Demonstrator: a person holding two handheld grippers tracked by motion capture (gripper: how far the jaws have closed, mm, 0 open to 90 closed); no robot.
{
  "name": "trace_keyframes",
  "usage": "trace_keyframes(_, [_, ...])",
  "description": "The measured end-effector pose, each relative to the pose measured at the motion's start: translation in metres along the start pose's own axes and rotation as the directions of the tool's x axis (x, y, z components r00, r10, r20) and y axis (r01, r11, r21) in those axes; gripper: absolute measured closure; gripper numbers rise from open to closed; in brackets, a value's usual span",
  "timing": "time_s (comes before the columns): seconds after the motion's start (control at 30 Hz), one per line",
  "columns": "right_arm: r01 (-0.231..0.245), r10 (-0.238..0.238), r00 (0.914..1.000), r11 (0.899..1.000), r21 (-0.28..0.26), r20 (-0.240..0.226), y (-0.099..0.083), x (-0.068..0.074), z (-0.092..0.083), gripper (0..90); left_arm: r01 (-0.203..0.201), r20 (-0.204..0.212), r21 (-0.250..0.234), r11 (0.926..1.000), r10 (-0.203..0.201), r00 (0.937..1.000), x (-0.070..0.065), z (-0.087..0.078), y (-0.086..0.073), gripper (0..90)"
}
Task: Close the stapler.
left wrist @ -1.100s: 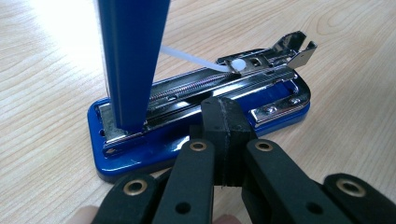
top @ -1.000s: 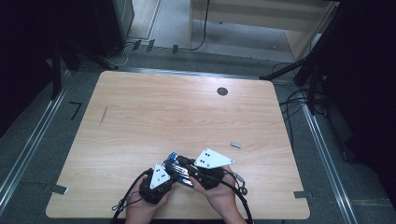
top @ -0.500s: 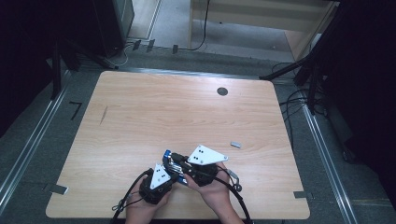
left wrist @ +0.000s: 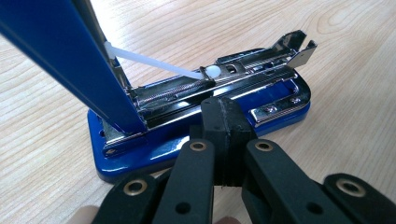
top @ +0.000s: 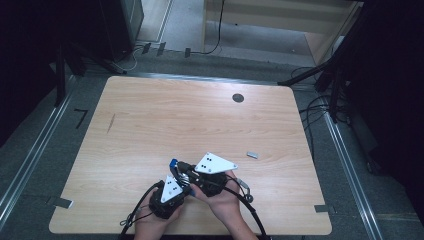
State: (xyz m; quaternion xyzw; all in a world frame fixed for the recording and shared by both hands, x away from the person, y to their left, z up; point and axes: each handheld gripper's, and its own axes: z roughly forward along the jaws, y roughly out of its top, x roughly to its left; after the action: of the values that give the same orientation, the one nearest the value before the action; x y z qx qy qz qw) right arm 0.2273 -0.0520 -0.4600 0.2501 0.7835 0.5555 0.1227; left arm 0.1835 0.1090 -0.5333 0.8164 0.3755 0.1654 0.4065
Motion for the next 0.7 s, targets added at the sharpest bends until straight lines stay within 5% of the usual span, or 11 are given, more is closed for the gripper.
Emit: trace_keyframes(0.7, [-0.008,0.008,0.9988,1.000,-0.012,-0.049,0.004,-0.004,0.022,90.0,-0.002,-0.001,-0.002,1.0000,0.002,1.0000,0.000,0.000,0.000,90.0])
